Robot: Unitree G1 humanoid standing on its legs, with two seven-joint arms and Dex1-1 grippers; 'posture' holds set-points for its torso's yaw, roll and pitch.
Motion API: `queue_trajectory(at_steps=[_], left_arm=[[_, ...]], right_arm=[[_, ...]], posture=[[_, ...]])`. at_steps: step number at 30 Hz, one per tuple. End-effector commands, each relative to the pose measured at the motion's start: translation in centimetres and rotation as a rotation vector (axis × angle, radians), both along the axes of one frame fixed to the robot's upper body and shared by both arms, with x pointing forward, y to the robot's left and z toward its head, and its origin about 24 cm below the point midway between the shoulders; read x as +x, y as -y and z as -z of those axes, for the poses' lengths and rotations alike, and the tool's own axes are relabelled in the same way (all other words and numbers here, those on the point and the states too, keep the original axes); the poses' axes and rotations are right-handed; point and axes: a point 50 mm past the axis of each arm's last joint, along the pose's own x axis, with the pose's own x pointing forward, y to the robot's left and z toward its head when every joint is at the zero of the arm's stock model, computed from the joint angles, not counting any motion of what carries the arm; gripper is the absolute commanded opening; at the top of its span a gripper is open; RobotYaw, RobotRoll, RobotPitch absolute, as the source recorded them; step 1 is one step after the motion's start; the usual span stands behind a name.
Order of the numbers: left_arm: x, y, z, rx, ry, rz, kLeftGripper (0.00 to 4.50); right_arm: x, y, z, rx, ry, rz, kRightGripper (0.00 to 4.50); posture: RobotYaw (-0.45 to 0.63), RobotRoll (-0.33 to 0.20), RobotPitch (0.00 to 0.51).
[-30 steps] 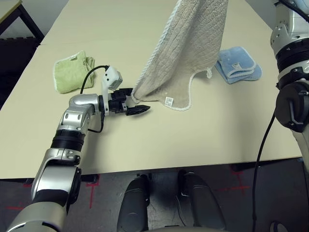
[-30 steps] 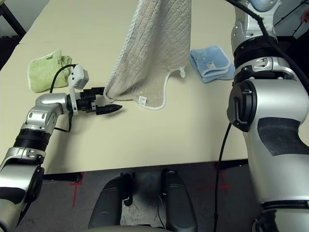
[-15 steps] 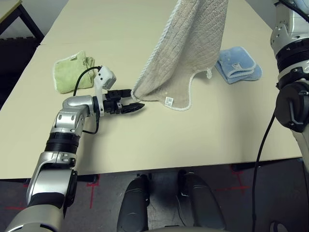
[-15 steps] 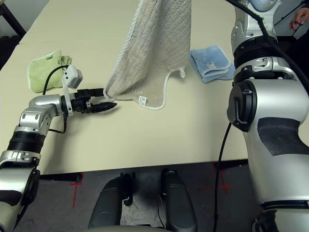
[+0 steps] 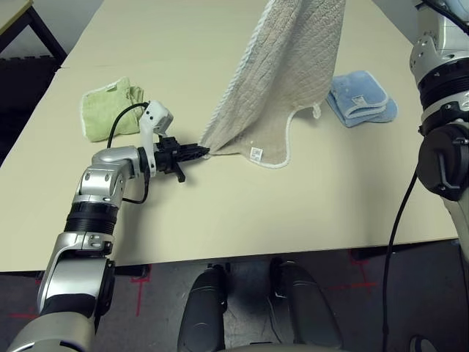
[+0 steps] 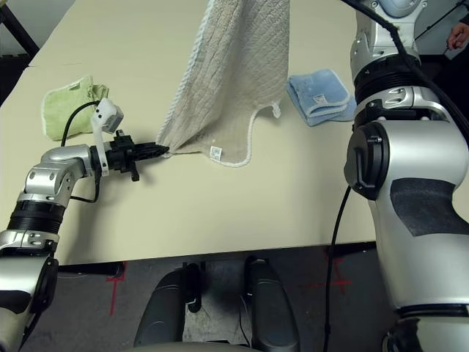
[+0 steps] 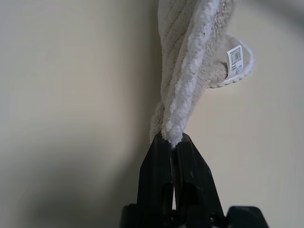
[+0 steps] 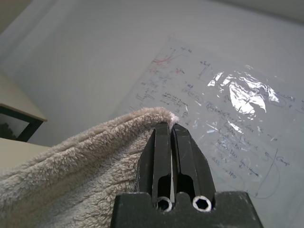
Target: Fold the towel and set it aside.
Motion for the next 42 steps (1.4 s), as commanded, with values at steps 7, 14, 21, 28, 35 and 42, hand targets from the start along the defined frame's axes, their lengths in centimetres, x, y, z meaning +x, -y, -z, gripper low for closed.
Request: queue_trajectory(at_steps=[7, 14, 21, 28, 35, 42], left_arm=[[0.3, -3.3, -5.1, 0.088, 0.208, -0.25, 0.02], [-0.4, -3.2, -8.8, 0.138, 0.32, -0.397, 0.02], [-0.5, -3.7, -10.9, 0.22, 0.315, -0.442, 0.02], [2.7, -4.7, -12.5, 0.188, 0.44, -0.664, 0.02], [4.5, -4.4, -15.6, 0.028, 0.703, -0.875, 0.02], [4.5, -4.4, -19.3, -0.072, 0.986, -0.974, 0.02]], right_arm=[[2.5, 5.0, 6.0, 0.048, -0.327, 0.164, 0.0], [3.2, 7.6, 11.5, 0.048, -0.604, 0.178, 0.0], [3.1, 9.7, 14.8, 0.044, -0.817, 0.239, 0.0], [4.0, 9.1, 13.6, 0.151, -0.741, 0.379, 0.0], [4.2, 7.8, 10.1, 0.368, -0.567, 0.359, 0.0], [3.0, 7.6, 5.3, 0.522, -0.334, 0.32, 0.0]], posture=[[0.04, 0.0, 0.234], [0.05, 0.0, 0.254], [0.05, 0.0, 0.3], [0.04, 0.0, 0.338], [0.05, 0.0, 0.358], [0.06, 0.0, 0.359]])
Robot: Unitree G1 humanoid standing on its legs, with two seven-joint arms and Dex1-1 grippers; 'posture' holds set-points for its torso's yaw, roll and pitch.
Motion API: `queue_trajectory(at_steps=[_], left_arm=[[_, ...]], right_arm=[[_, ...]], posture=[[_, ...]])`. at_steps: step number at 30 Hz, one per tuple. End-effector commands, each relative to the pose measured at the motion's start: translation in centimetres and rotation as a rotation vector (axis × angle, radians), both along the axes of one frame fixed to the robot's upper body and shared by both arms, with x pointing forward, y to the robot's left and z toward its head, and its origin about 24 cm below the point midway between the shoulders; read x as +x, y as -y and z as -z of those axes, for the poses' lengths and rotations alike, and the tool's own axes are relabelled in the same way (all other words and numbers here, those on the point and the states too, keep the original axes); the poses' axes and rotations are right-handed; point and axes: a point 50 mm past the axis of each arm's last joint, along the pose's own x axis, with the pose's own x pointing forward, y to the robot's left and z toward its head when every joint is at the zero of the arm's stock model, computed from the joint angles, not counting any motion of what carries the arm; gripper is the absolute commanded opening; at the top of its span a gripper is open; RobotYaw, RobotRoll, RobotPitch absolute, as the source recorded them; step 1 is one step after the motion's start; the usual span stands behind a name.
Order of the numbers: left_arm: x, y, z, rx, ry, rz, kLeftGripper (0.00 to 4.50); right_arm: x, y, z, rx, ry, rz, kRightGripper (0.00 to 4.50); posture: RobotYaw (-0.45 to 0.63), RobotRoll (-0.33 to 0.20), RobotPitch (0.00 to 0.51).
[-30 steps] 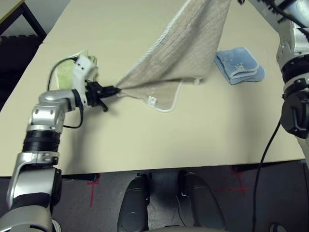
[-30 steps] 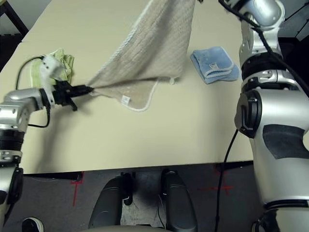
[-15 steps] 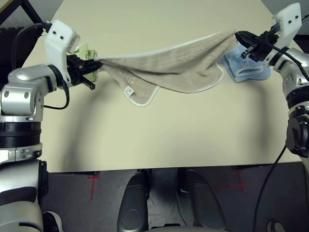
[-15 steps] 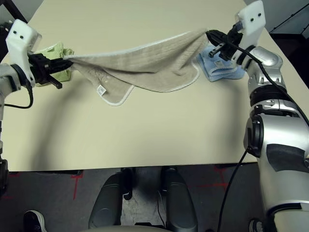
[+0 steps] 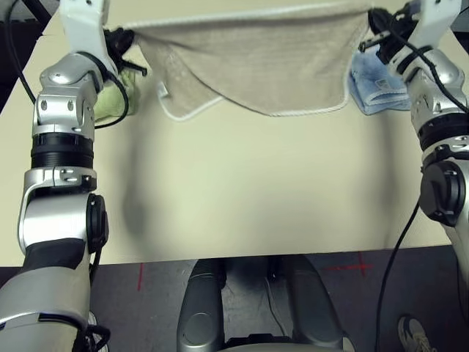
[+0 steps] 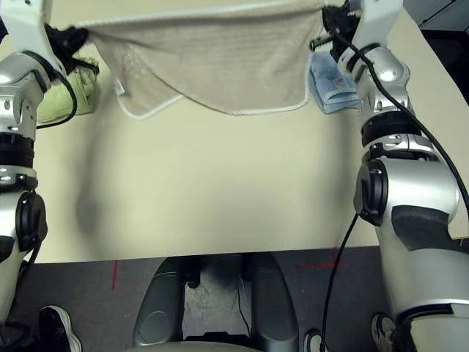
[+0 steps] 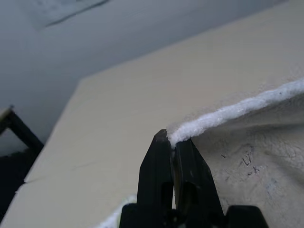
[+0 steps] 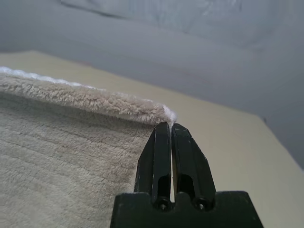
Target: Fold the towel and set it aside.
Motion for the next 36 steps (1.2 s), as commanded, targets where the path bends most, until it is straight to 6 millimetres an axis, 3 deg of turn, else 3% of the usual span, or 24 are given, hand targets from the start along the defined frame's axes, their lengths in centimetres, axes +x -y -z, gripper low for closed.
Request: queue_trajectory(at_steps=[1, 4, 7, 10, 14, 20, 29, 36], left_arm=[[-0.7, -1.2, -1.9, -0.013, 0.156, -0.063, 0.02], [-0.6, -0.6, -1.9, 0.011, 0.144, 0.034, 0.02], [-0.5, -0.7, -0.6, 0.042, 0.039, 0.127, 0.02], [-0.9, -1.0, 3.5, 0.149, -0.304, 0.31, 0.02], [-3.1, -2.4, 6.2, 0.239, -0.522, 0.373, 0.02], [-5.6, -3.1, 6.7, 0.272, -0.71, 0.446, 0.02], [-7.8, -2.7, 8.1, 0.332, -0.891, 0.557, 0.02], [-9.3, -2.4, 8.6, 0.385, -1.005, 0.641, 0.02]], right_arm=[[-1.3, 2.4, -2.2, 0.146, 0.144, 0.093, 0.0], [-1.7, 3.0, -2.7, 0.153, 0.178, 0.098, 0.0], [-1.5, 3.2, -1.6, 0.116, 0.122, 0.022, 0.0], [-1.4, 3.2, 0.9, 0.041, 0.036, -0.124, 0.0], [-1.4, 3.7, 4.3, -0.015, -0.108, -0.281, 0.0], [-2.1, 4.6, 8.5, -0.144, -0.34, -0.428, 0.0], [-3.6, 6.1, 10.8, -0.425, -0.516, -0.473, 0.0], [-4.3, 6.4, 11.3, -0.561, -0.596, -0.529, 0.0]], posture=[[0.06, 0.0, 0.358], [0.06, 0.0, 0.356], [0.06, 0.0, 0.357], [0.06, 0.0, 0.356], [0.04, 0.0, 0.355], [0.04, 0.0, 0.351], [0.04, 0.0, 0.34], [0.04, 0.0, 0.334]])
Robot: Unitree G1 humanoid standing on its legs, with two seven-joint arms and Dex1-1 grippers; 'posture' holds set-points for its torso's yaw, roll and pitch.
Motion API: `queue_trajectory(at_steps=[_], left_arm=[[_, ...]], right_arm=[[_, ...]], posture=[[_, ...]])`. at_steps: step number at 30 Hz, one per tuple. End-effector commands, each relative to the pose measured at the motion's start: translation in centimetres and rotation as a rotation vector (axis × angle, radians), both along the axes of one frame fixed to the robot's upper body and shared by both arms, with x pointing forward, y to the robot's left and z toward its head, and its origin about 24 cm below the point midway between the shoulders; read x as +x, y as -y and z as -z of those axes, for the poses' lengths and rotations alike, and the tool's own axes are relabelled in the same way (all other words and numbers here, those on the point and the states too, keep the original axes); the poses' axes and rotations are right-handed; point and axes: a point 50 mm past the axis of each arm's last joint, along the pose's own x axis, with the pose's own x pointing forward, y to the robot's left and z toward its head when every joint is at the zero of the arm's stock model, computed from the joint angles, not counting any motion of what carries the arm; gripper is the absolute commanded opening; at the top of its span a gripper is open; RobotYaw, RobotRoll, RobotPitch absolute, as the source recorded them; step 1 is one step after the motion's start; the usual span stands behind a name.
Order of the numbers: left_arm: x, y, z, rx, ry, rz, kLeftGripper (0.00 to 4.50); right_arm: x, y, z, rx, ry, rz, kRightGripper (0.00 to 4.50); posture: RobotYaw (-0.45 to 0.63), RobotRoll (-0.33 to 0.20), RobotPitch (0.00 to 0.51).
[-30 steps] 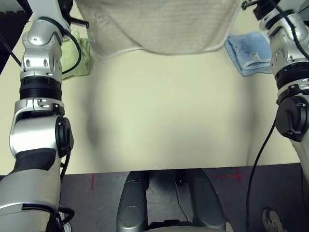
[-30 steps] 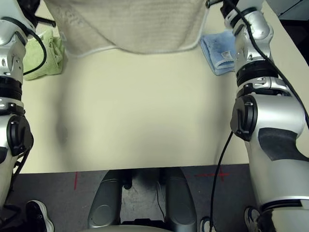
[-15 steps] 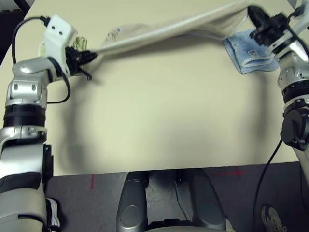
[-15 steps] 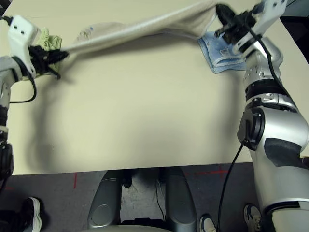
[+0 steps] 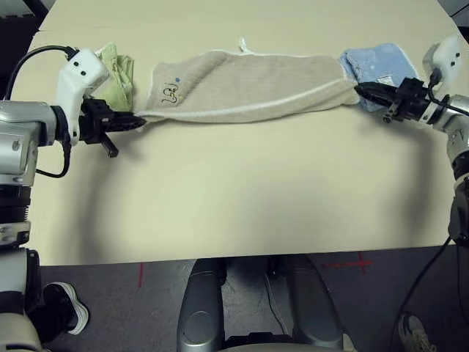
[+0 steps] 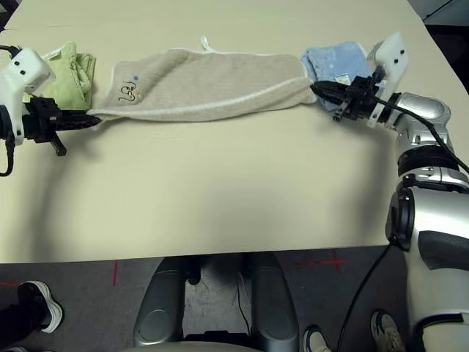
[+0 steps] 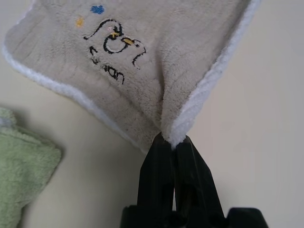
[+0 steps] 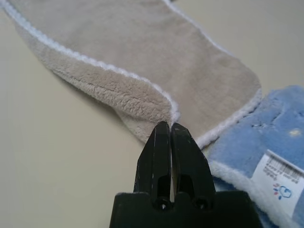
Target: Fold the towel and set it aside.
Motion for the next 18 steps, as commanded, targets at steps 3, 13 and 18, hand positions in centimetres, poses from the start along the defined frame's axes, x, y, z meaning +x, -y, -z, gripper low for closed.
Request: queue_trajectory(at_steps=[3, 13, 18], left_arm=[[-1.4, -0.1, 0.6, 0.057, -0.103, 0.065, 0.02], [-2.9, -0.7, 0.4, 0.171, -0.136, 0.113, 0.02], [-2.8, -1.2, -0.1, 0.24, -0.11, 0.124, 0.02]], right_arm=[[-0.8, 0.8, 0.5, -0.068, -0.071, -0.06, 0.0], [-2.2, 2.8, -0.1, -0.078, -0.099, -0.065, 0.0], [-3.1, 3.9, -0.7, -0.063, -0.13, -0.076, 0.0]], posture=[[0.05, 0.0, 0.332], [0.05, 0.0, 0.331], [0.05, 0.0, 0.327]])
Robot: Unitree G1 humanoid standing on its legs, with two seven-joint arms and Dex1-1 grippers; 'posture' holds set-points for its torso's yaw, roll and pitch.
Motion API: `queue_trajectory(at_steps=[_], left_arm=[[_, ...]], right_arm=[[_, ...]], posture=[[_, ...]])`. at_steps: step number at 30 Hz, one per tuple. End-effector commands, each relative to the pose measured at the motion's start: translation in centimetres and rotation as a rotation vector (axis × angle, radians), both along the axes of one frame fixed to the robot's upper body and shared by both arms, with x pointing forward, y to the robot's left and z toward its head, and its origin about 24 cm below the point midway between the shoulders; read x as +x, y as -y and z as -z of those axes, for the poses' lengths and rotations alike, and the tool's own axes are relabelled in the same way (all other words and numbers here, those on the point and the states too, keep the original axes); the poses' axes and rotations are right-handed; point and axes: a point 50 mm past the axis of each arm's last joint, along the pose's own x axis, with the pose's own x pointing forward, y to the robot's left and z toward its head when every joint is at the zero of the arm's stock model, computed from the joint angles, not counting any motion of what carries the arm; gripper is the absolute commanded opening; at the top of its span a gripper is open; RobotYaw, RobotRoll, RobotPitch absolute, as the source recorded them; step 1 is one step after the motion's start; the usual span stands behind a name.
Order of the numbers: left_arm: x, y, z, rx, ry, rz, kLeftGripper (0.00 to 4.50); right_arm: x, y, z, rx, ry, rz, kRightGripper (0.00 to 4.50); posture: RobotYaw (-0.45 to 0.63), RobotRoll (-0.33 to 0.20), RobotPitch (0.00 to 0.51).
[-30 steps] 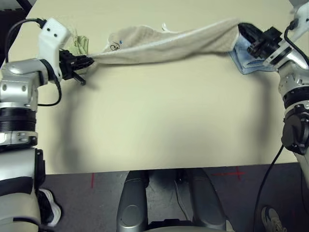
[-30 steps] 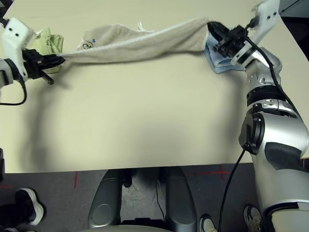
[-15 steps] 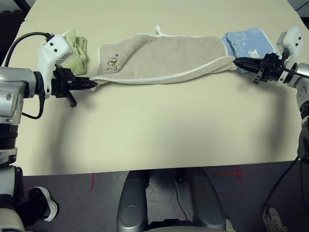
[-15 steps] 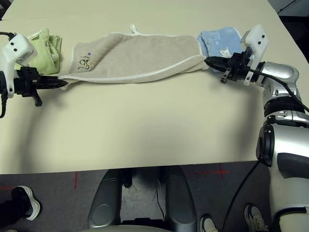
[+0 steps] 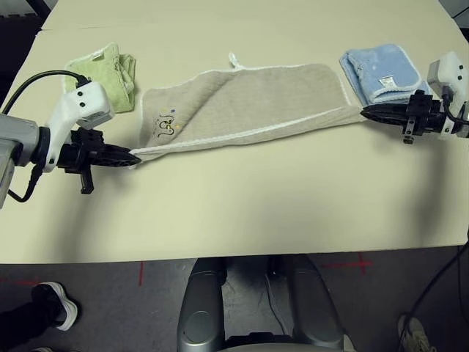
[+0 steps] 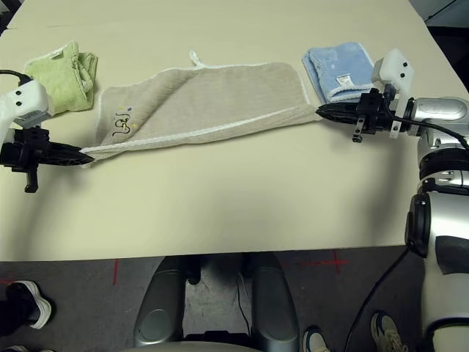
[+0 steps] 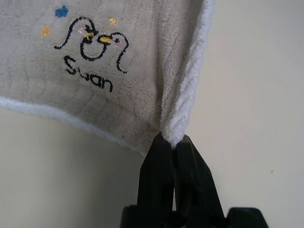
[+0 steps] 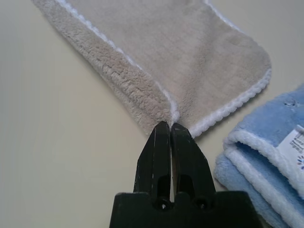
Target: Fold the towel and set it aside.
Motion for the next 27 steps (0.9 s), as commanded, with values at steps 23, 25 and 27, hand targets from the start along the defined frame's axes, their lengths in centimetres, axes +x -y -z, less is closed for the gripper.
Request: queue_trajectory(at_steps=[23, 25, 27], left_arm=[[0.9, -0.4, -1.3, 0.023, -0.032, 0.025, 0.02], [1.7, -0.2, -1.3, 0.027, -0.008, 0.024, 0.02], [2.9, 0.0, -1.4, 0.026, 0.031, 0.014, 0.02]], right_arm=[[-0.7, 0.0, 0.7, -0.073, -0.072, -0.015, 0.0], [-0.3, -0.4, 0.7, -0.074, -0.072, -0.006, 0.0], [0.1, -0.6, 1.0, -0.068, -0.093, 0.001, 0.0]], posture=[[0.05, 0.0, 0.316], [0.04, 0.0, 0.32], [0.05, 0.0, 0.321]])
